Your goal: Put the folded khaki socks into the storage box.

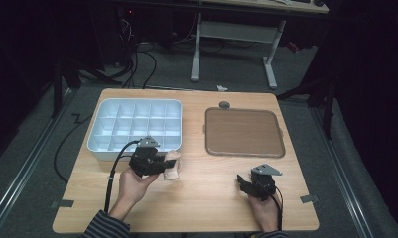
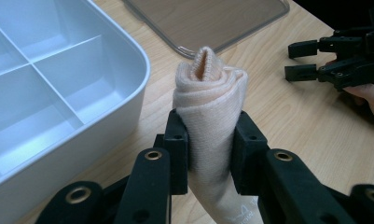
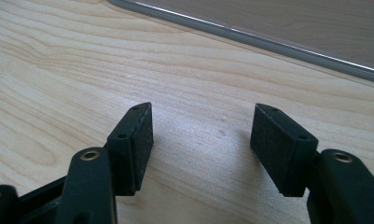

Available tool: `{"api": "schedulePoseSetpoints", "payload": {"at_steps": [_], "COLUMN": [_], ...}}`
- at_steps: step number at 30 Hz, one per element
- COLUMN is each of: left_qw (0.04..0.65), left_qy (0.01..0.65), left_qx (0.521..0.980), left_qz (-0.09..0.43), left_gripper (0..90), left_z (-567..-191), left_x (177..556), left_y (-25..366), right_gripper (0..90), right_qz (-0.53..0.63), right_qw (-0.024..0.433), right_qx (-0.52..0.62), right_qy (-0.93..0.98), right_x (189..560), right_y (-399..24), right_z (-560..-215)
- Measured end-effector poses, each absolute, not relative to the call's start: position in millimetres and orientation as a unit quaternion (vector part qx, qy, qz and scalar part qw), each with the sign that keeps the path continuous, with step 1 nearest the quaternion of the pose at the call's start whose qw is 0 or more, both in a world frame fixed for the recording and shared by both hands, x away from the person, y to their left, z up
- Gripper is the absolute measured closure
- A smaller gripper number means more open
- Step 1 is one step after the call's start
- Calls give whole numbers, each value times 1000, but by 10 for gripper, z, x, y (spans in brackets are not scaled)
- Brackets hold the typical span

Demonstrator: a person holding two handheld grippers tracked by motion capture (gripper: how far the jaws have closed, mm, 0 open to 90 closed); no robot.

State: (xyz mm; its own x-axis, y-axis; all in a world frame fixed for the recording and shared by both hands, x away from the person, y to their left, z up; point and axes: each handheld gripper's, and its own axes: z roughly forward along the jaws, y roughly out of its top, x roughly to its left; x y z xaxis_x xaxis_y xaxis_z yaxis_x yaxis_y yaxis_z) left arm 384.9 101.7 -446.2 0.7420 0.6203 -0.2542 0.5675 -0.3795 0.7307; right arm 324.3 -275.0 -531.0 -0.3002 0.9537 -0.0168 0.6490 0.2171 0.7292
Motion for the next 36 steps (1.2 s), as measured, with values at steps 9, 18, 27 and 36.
{"api": "schedulePoseSetpoints", "payload": {"at_steps": [9,18,27,36], "left_qw": [431,429,424,427], "left_qy": [358,360,374,382], "left_qx": [827,827,823,817], "left_qz": [40,55,58,63], "left_gripper": [719,720,720,719], "left_z": [-4358,-4272,-4248,-4192], "left_x": [3884,3945,4044,4134], "left_y": [1072,1151,1291,1398], "right_gripper": [393,392,391,391], "right_qz": [316,316,316,316], "right_qw": [241,241,242,242], "right_qx": [540,540,538,538], "right_qy": [742,742,743,743], "right_x": [3243,3243,3245,3246], "right_y": [-2750,-2750,-2751,-2752], "right_z": [-5311,-5311,-5311,-5311]}}
